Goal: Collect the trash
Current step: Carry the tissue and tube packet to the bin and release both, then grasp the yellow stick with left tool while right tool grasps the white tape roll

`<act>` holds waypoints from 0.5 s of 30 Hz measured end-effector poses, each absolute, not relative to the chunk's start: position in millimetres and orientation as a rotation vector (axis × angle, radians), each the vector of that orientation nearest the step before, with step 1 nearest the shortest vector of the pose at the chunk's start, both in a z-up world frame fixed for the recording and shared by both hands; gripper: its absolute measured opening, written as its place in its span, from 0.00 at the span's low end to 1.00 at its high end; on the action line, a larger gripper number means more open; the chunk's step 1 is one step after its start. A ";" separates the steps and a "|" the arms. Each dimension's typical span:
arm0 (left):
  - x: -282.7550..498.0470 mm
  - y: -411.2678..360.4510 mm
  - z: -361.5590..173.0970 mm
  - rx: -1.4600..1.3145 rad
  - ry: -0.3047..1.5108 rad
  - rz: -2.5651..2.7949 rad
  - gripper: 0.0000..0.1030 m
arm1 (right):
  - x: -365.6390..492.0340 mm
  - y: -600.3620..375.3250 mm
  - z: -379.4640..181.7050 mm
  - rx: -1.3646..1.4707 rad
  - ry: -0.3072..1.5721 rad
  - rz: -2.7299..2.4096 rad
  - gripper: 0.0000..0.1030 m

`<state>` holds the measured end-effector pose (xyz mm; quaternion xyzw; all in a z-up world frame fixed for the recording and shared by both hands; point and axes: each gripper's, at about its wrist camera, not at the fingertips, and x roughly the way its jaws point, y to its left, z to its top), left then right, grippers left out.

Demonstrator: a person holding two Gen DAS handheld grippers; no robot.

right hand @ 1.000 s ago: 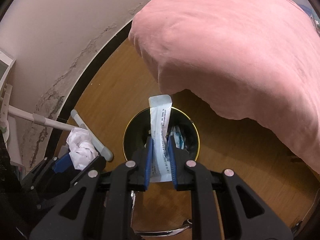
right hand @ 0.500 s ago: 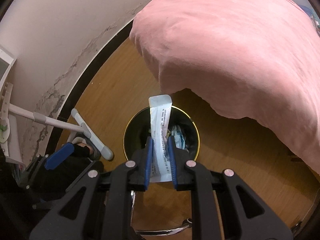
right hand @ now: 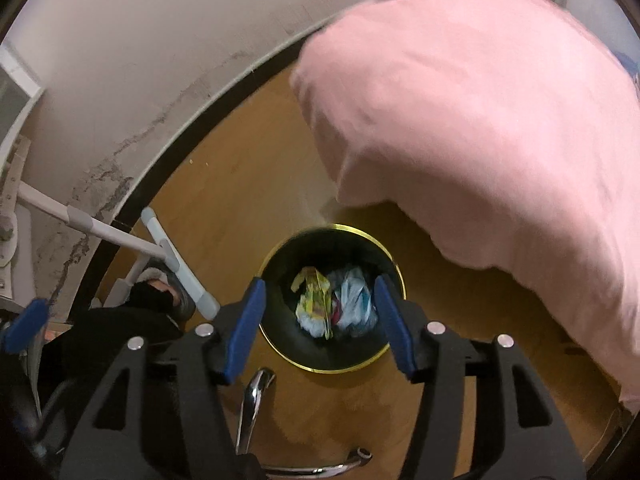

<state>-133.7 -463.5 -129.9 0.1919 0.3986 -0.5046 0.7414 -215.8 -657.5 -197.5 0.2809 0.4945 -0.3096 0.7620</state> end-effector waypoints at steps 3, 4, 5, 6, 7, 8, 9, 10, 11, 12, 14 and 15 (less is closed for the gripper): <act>-127.8 -423.0 -89.0 0.391 0.819 -1.087 0.89 | -201.0 -641.3 -163.7 0.544 1.011 -0.644 0.62; -123.5 -407.4 -74.7 0.389 0.810 -1.073 0.89 | -194.5 -632.4 -149.4 0.520 0.984 -0.630 0.62; -118.2 -393.0 -61.7 0.387 0.805 -1.047 0.89 | -187.2 -621.6 -134.5 0.501 0.956 -0.604 0.63; -112.8 -381.4 -51.5 0.381 0.799 -1.030 0.90 | -181.8 -613.6 -124.2 0.488 0.935 -0.584 0.64; -103.2 -360.9 -36.2 0.367 0.783 -1.002 0.90 | -172.5 -598.9 -108.8 0.468 0.905 -0.552 0.66; -96.3 -346.9 -27.9 0.359 0.772 -0.979 0.91 | -163.4 -584.0 -95.4 0.450 0.877 -0.520 0.68; -85.6 -327.5 -18.1 0.353 0.756 -0.937 0.92 | -154.5 -569.7 -84.1 0.432 0.853 -0.484 0.69; -75.1 -311.5 -11.0 0.352 0.743 -0.897 0.92 | -141.6 -549.5 -70.8 0.406 0.828 -0.427 0.71; -56.4 -284.9 -4.0 0.354 0.727 -0.828 0.92 | -128.8 -530.0 -60.5 0.382 0.812 -0.373 0.73; -44.4 -269.8 -2.0 0.360 0.722 -0.787 0.92 | -111.4 -505.3 -49.7 0.353 0.801 -0.303 0.73; -12.1 -230.8 -2.2 0.372 0.721 -0.666 0.92 | -84.3 -470.7 -38.1 0.315 0.798 -0.202 0.74; 6.9 -206.6 -4.8 0.363 0.732 -0.592 0.92 | -69.9 -452.9 -33.6 0.297 0.800 -0.150 0.74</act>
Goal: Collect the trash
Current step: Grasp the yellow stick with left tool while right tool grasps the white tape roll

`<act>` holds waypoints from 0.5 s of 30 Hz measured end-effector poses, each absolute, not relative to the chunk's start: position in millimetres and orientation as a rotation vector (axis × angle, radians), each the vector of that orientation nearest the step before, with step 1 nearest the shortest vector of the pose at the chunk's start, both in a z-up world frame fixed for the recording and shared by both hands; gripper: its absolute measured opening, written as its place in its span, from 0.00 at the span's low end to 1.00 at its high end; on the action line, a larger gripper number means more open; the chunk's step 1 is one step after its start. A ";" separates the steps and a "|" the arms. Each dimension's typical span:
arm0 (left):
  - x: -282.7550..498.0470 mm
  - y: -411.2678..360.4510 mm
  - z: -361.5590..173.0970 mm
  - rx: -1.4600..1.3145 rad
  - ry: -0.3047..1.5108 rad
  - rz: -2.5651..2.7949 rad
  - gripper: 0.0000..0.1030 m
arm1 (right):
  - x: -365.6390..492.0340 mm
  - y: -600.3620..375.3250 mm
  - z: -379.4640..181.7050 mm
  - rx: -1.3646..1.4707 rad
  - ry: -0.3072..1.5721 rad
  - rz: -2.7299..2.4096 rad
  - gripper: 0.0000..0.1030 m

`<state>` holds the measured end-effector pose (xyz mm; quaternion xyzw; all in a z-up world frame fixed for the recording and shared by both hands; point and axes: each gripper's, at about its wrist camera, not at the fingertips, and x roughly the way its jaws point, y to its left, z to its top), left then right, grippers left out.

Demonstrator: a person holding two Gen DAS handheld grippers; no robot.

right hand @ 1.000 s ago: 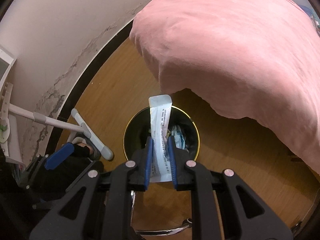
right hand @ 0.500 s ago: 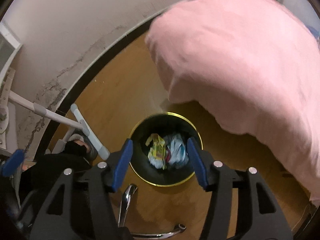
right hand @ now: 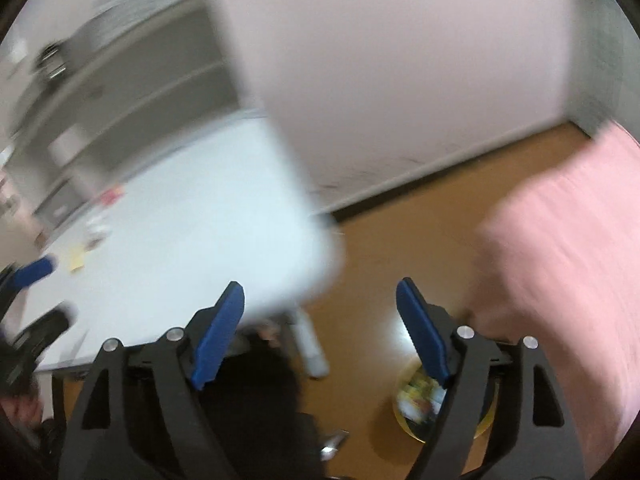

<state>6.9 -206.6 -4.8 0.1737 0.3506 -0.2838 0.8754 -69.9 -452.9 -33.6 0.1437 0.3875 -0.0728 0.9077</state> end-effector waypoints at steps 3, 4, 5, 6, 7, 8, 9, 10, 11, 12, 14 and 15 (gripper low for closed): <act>52.3 -138.3 -15.7 0.257 0.806 -0.450 0.92 | -16.8 -392.5 -24.2 0.237 0.822 0.011 0.74; 65.9 -110.0 -20.9 0.188 0.836 -0.400 0.92 | 4.3 -371.2 -22.5 0.217 0.836 0.058 0.74; 71.9 -93.4 -24.2 0.143 0.848 -0.366 0.92 | 21.9 -351.6 -21.3 0.197 0.848 0.096 0.74; 77.9 -73.2 -29.9 0.095 0.871 -0.322 0.92 | 43.7 -327.8 -20.8 0.167 0.862 0.145 0.74; 82.3 -59.2 -34.4 0.072 0.900 -0.301 0.92 | 54.7 -311.2 -19.9 0.150 0.869 0.175 0.74; 86.4 -45.1 -38.6 0.053 0.923 -0.287 0.92 | 71.0 -294.5 -19.8 0.129 0.878 0.207 0.74; 88.7 -31.0 -40.6 0.031 0.927 -0.264 0.92 | 85.1 -279.4 -19.8 0.109 0.885 0.227 0.74; 90.3 -18.2 -41.0 0.008 0.924 -0.242 0.92 | 104.8 -258.9 -20.2 0.076 0.892 0.254 0.74; 90.0 -13.3 -41.3 -0.005 0.920 -0.232 0.92 | 118.3 -250.5 -21.4 0.058 0.898 0.272 0.74; 90.6 -6.8 -42.5 -0.018 0.921 -0.221 0.92 | 131.4 -239.4 -22.8 0.040 0.905 0.292 0.74; 92.4 1.5 -46.9 -0.029 0.928 -0.205 0.92 | 155.8 -211.2 -28.1 0.000 0.922 0.318 0.74; 91.7 3.9 -48.4 -0.035 0.929 -0.206 0.92 | 165.4 -202.3 -30.6 -0.015 0.929 0.325 0.73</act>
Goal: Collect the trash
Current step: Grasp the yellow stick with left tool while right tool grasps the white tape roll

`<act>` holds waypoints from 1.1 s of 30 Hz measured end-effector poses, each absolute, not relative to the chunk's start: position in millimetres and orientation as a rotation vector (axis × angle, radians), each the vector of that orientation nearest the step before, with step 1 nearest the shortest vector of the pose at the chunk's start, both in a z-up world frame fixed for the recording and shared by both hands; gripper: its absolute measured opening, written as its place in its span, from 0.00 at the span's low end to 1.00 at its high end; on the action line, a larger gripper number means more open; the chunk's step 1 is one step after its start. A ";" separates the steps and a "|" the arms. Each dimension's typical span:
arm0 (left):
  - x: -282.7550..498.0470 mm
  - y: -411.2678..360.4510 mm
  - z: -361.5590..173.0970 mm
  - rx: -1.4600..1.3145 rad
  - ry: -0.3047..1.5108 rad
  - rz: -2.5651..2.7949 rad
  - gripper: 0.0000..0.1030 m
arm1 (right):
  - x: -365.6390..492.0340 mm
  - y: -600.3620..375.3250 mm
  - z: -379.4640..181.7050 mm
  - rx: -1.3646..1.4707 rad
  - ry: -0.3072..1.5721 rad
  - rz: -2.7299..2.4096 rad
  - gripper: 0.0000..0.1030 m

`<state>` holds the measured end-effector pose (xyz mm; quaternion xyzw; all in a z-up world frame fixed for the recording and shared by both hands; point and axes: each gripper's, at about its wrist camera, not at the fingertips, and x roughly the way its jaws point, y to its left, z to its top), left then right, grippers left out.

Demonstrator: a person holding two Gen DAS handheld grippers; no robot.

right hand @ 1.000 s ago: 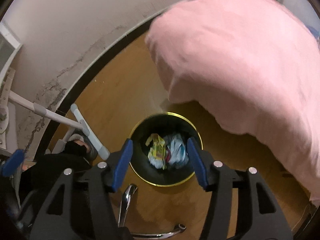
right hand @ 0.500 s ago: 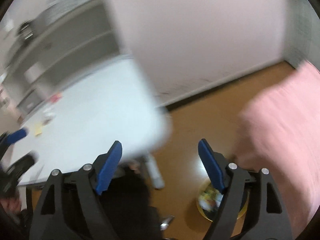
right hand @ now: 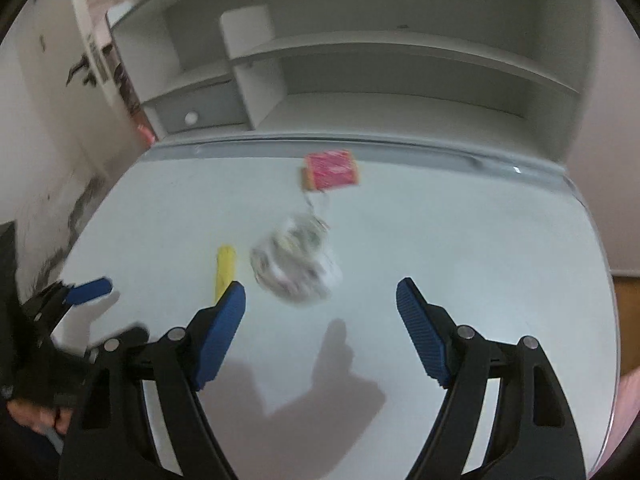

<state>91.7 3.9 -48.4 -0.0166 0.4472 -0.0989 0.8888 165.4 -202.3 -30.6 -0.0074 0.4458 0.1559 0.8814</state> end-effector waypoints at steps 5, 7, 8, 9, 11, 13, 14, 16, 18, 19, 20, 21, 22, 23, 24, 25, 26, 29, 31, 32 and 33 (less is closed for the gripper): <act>89.2 -4.7 -50.1 0.015 0.920 -0.201 0.92 | 198.8 -181.4 -44.6 -0.070 0.981 0.355 0.64; 92.9 -11.1 -51.7 0.030 0.917 -0.200 0.92 | 205.5 -176.3 -50.9 -0.092 0.997 0.362 0.54; 95.2 -15.1 -52.3 0.032 0.920 -0.205 0.92 | 208.6 -173.1 -53.8 -0.103 1.007 0.370 0.37; 100.2 -18.4 -53.6 0.032 0.925 -0.207 0.92 | 209.8 -171.5 -55.5 -0.114 1.017 0.378 0.38; 107.7 -26.2 -55.0 0.037 0.932 -0.213 0.92 | 206.5 -171.4 -54.3 -0.141 1.001 0.379 0.37; 113.7 -36.9 -55.7 0.056 0.931 -0.222 0.92 | 201.1 -176.0 -48.5 -0.136 0.983 0.385 0.37; 117.6 -43.1 -56.1 0.065 0.931 -0.222 0.92 | 196.3 -181.3 -43.1 -0.120 0.966 0.387 0.36; 127.7 -53.7 -57.2 0.061 0.938 -0.229 0.92 | 186.8 -193.1 -33.6 -0.095 0.935 0.381 0.37; 142.0 -63.2 -58.1 0.035 0.952 -0.239 0.92 | 176.7 -207.0 -25.7 -0.067 0.914 0.368 0.37; 147.0 -66.1 -58.4 0.032 0.952 -0.226 0.92 | 169.7 -214.3 -22.6 -0.056 0.906 0.363 0.37; 152.8 -69.5 -59.7 0.038 0.950 -0.194 0.92 | 162.3 -221.3 -19.4 -0.046 0.897 0.357 0.37; 157.5 -72.7 -61.5 0.047 0.948 -0.173 0.92 | 155.0 -227.5 -17.3 -0.037 0.891 0.352 0.37; 160.7 -74.3 -63.7 0.054 0.952 -0.165 0.92 | 145.2 -237.2 -16.0 -0.020 0.884 0.346 0.37; 163.8 -75.3 -66.7 0.054 0.965 -0.163 0.92 | 140.1 -243.7 -15.9 -0.009 0.881 0.340 0.37; 165.7 -75.1 -69.3 0.049 0.977 -0.162 0.92 | 137.9 -246.8 -16.9 -0.002 0.880 0.335 0.37; 166.0 -74.5 -70.9 0.046 0.980 -0.158 0.92 | 131.7 -253.7 -17.9 0.013 0.877 0.325 0.37; 166.2 -74.0 -72.3 0.048 0.983 -0.151 0.92 | 127.9 -258.8 -17.1 0.020 0.876 0.320 0.37; 164.4 -74.5 -72.7 0.084 0.966 -0.131 0.79 | 119.5 -269.1 -22.7 0.042 0.880 0.302 0.37; 161.0 -74.5 -71.0 0.103 0.944 -0.137 0.65 | 115.1 -275.1 -27.4 0.058 0.888 0.293 0.37; 159.5 -73.9 -69.8 0.107 0.938 -0.140 0.52 | 112.3 -278.6 -29.7 0.066 0.890 0.284 0.37; 157.1 -74.2 -68.5 0.116 0.931 -0.147 0.37 | 109.2 -282.2 -31.6 0.074 0.892 0.277 0.37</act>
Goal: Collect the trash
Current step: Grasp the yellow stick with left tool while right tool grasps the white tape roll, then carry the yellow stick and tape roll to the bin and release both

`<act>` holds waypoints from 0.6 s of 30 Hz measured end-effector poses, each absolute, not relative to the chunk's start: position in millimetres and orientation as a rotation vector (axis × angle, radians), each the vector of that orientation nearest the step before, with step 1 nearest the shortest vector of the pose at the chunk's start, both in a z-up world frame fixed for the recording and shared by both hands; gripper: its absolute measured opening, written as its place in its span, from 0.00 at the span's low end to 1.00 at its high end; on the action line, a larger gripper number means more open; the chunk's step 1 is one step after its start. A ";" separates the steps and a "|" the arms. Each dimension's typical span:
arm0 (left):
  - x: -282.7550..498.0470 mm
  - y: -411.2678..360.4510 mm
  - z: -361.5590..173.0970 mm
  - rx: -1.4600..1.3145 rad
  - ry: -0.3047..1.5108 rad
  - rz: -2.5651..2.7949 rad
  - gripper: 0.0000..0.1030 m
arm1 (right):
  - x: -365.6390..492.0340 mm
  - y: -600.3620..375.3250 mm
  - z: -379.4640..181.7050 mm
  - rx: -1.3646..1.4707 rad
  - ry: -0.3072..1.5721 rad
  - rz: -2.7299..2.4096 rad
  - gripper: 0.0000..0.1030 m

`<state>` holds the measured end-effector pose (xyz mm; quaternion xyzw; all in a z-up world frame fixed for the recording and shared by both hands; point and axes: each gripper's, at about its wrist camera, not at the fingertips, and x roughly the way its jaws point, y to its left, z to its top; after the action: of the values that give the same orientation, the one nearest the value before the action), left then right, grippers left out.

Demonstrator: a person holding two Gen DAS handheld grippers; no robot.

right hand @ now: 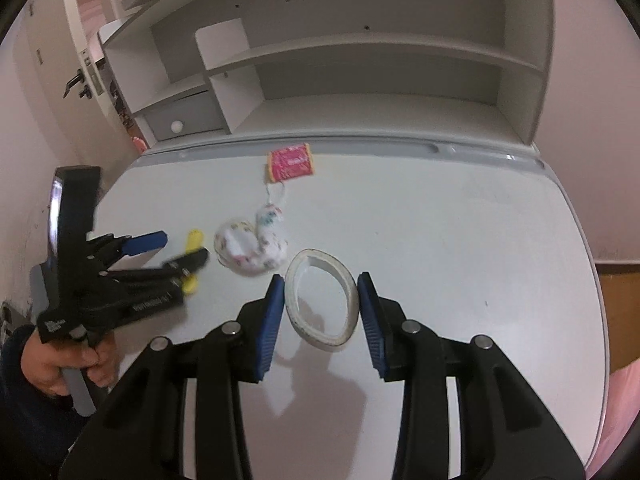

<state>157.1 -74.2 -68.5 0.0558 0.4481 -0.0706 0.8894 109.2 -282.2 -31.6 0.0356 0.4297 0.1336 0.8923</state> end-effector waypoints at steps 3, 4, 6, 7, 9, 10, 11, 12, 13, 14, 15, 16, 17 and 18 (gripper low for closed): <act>152.5 -75.5 -66.9 0.149 0.919 -0.160 0.12 | 100.9 -292.6 -38.0 0.094 0.898 0.252 0.36; 150.6 -75.8 -66.2 0.149 0.914 -0.171 0.12 | 95.9 -297.9 -39.9 0.092 0.900 0.236 0.36; 147.7 -78.1 -64.6 0.155 0.910 -0.188 0.12 | 85.8 -311.3 -41.4 0.106 0.897 0.196 0.37; 144.2 -80.5 -61.9 0.160 0.902 -0.197 0.12 | 78.9 -321.9 -42.0 0.122 0.894 0.173 0.36; 137.5 -85.1 -54.1 0.158 0.883 -0.219 0.12 | 66.0 -341.7 -41.7 0.147 0.885 0.128 0.36; 132.2 -89.9 -47.6 0.157 0.869 -0.237 0.12 | 54.9 -358.0 -41.1 0.166 0.877 0.088 0.36; 127.2 -94.9 -41.4 0.154 0.856 -0.257 0.12 | 48.1 -368.3 -40.8 0.180 0.872 0.067 0.36; 123.0 -100.5 -36.6 0.153 0.846 -0.277 0.12 | 35.3 -385.1 -40.1 0.204 0.862 0.031 0.36; 118.5 -107.3 -32.0 0.152 0.839 -0.298 0.12 | 23.8 -399.6 -39.7 0.224 0.854 -0.003 0.36; 111.7 -117.7 -26.3 0.154 0.830 -0.334 0.12 | 14.5 -410.6 -40.0 0.236 0.847 -0.030 0.36; 103.8 -131.1 -20.8 0.159 0.819 -0.373 0.12 | 3.4 -423.5 -40.9 0.249 0.841 -0.064 0.37; 97.5 -142.1 -17.5 0.165 0.810 -0.402 0.12 | -15.2 -443.7 -42.5 0.272 0.833 -0.117 0.36; 85.6 -163.3 -11.9 0.179 0.794 -0.457 0.12 | -26.4 -454.7 -44.0 0.284 0.830 -0.147 0.37; 77.0 -178.0 -9.5 0.189 0.786 -0.495 0.12 | -38.9 -467.4 -45.9 0.297 0.826 -0.184 0.36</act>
<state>77.0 -178.0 -9.5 0.0908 0.3785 -0.2386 0.8897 -38.9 -467.4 -45.9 0.1437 0.3992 -0.0890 0.9012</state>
